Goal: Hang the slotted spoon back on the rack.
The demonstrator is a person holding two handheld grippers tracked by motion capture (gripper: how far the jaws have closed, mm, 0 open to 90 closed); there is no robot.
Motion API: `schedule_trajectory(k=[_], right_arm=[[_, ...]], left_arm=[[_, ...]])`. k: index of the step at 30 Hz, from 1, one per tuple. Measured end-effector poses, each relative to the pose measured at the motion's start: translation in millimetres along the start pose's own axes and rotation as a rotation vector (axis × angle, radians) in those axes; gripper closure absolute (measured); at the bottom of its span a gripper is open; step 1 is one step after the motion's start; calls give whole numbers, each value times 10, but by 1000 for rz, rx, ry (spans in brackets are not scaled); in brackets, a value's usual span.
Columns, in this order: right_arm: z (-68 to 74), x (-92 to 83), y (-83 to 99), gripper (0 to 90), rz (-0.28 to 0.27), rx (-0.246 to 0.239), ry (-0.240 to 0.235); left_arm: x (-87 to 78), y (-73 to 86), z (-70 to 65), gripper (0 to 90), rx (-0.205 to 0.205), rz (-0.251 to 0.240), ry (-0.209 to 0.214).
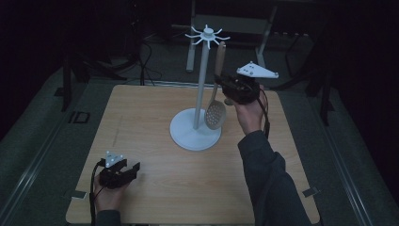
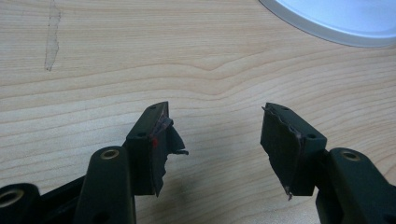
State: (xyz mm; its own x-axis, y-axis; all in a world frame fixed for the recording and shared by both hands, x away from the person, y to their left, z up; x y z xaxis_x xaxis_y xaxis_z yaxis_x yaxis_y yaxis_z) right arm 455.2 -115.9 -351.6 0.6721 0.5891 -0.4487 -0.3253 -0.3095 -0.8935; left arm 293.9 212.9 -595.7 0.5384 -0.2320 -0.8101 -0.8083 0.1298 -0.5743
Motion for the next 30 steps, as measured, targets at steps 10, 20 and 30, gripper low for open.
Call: schedule_trajectory(k=[10,20,30], right_arm=[[24,71,-14,739,5,10,-2],[31,91,-20,731,4,14,-3],[24,46,-18,563,-18,15,5]], left_arm=[[-6,-1,4,430,-2,-3,0],[-2,1,2,430,0,0,0],[3,2,-5,430,2,3,0]])
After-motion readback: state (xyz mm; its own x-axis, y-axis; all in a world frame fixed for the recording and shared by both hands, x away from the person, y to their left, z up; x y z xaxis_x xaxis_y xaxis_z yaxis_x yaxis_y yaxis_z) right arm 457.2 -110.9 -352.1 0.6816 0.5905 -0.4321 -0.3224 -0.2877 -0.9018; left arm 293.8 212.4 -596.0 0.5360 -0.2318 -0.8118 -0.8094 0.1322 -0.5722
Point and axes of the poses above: each handheld gripper's, and its own axes: x roughly forward along the jaws, y roughly out of its underside, z roughly to its left, the point moved 6 cm from there along x, roughly forward along the jaws, and after that the axes turned 14 degrees about z, right-handed, at the moved point
